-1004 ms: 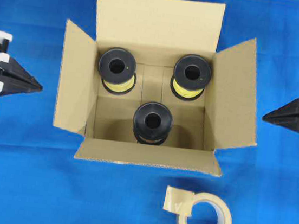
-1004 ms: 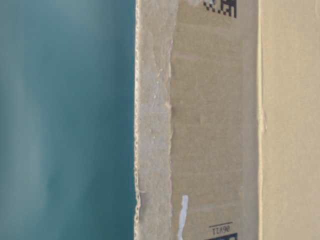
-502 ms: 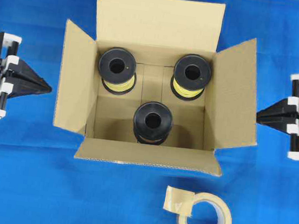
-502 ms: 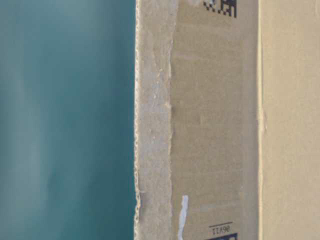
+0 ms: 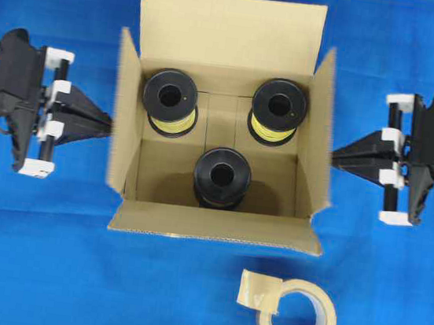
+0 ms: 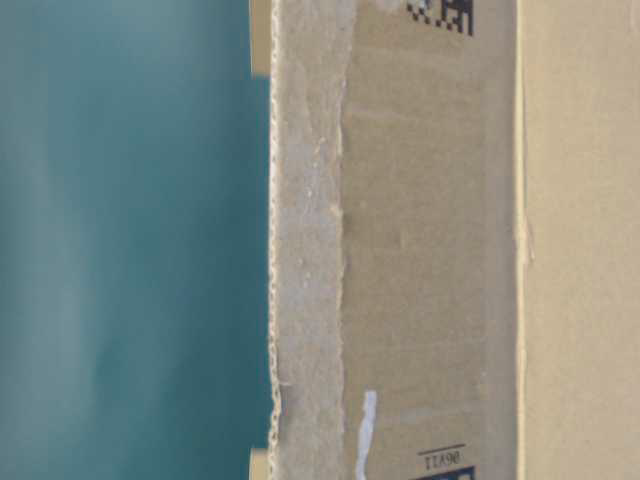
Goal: Close the cardboard box.
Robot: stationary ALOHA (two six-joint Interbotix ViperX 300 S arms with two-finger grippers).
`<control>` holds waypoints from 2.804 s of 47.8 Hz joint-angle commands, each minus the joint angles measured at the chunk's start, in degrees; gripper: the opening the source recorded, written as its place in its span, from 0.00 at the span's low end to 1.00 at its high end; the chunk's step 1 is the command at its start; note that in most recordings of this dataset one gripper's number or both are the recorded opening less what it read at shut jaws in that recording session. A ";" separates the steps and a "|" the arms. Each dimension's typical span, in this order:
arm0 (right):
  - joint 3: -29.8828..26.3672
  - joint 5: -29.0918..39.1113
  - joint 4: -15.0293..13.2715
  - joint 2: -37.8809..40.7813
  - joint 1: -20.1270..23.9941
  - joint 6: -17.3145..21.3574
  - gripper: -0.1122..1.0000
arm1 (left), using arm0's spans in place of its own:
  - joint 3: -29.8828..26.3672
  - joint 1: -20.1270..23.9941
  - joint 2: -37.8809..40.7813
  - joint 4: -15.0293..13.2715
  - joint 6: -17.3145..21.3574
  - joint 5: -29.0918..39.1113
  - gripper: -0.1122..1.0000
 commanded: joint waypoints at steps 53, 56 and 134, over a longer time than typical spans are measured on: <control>-9.76 -11.43 0.44 23.91 -2.02 0.35 0.10 | -14.24 3.16 25.75 -0.09 0.26 -13.18 0.11; -9.76 -11.43 0.44 23.91 -2.02 0.35 0.10 | -16.26 3.69 26.98 -0.09 0.44 -13.71 0.11; -8.44 -8.79 -0.09 6.33 6.94 -0.09 0.10 | -28.30 13.97 40.08 0.09 1.67 -16.35 0.11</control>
